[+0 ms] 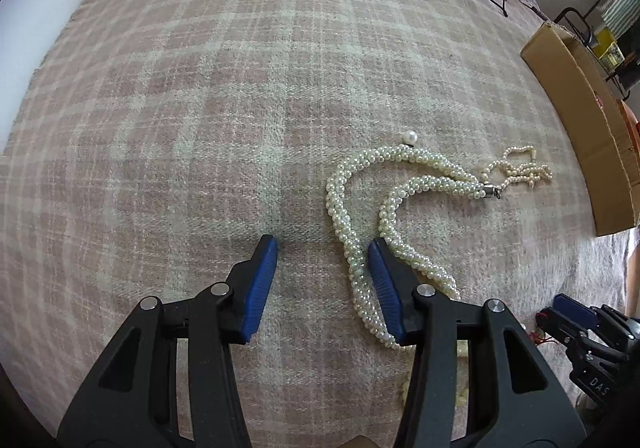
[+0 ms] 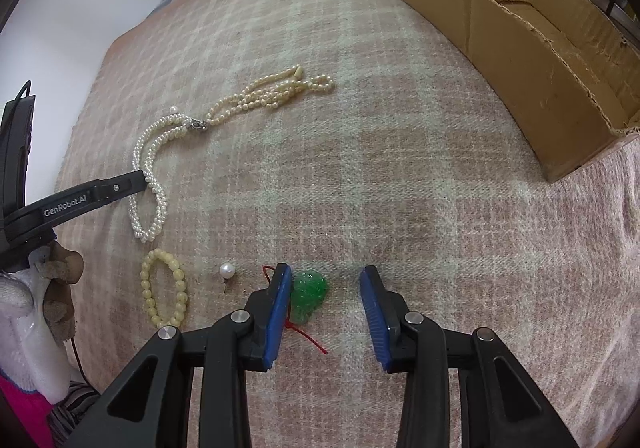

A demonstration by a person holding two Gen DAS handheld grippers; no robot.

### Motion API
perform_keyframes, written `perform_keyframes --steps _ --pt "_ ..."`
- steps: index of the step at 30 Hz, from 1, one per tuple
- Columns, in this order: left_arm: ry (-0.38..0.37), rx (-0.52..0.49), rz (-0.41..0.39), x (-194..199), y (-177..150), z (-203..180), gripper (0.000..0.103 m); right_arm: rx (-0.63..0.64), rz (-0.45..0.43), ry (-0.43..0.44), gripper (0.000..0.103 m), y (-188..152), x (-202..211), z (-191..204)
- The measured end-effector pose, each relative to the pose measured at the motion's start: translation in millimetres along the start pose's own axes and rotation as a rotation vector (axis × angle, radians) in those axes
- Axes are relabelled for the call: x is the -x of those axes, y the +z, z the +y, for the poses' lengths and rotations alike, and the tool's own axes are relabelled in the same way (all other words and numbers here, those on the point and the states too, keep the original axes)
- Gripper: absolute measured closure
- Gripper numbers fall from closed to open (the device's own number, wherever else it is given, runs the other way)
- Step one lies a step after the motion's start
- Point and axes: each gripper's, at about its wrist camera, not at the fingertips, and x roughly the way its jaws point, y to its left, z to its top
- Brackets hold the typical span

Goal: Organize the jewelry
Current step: 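Close the left tool on the twisted pearl necklace while the right tool grasps the green pendant, then lift and carry the necklace toward the box with the left tool while the right tool carries the pendant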

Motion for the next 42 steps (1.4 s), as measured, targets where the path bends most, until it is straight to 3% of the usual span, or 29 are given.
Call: perform_keyframes --steps 3,5,7,9,17,21,24,29,31,34,42 --pt "0.052 -0.067 -0.040 -1.5 -2.8 -12.3 0.059 0.002 -0.002 -0.016 0.065 1.4 -1.3 2.6" --pt "0.055 -0.080 -0.056 -1.7 -2.4 -15.8 0.070 0.008 -0.003 -0.028 0.065 2.0 -1.3 5.3" --pt "0.055 -0.091 -0.068 -0.2 -2.9 -18.7 0.089 0.011 -0.003 -0.036 0.065 3.2 -1.9 7.3" --pt "0.069 -0.096 -0.069 0.4 -3.3 -20.5 0.096 0.008 -0.002 -0.040 0.065 3.4 -2.5 8.3" --pt "0.037 -0.083 -0.069 5.2 -3.7 -15.3 0.097 0.011 -0.007 -0.068 0.065 3.9 -3.2 16.4" --pt "0.026 -0.078 -0.070 7.2 -5.0 -12.6 0.097 -0.092 0.019 0.011 0.072 -2.2 4.3 0.0" --pt "0.024 -0.077 -0.070 7.4 -4.8 -13.2 0.097 -0.098 0.027 0.011 0.072 -6.7 2.3 -1.7" --pt "0.020 -0.076 -0.071 9.7 -6.7 -13.7 0.097 -0.019 -0.001 -0.068 0.073 -5.0 -3.5 15.9" --pt "0.014 -0.072 -0.071 11.1 -7.3 -12.6 0.097 0.024 -0.015 -0.081 0.084 -5.4 -4.4 22.6" --pt "0.003 -0.056 -0.075 13.9 -7.9 -9.0 0.097 0.097 -0.033 -0.103 0.088 -8.5 -4.8 31.0" --pt "-0.098 0.043 -0.132 52.0 -2.8 18.4 0.097 0.105 -0.088 -0.080 0.089 -15.5 15.0 23.1"
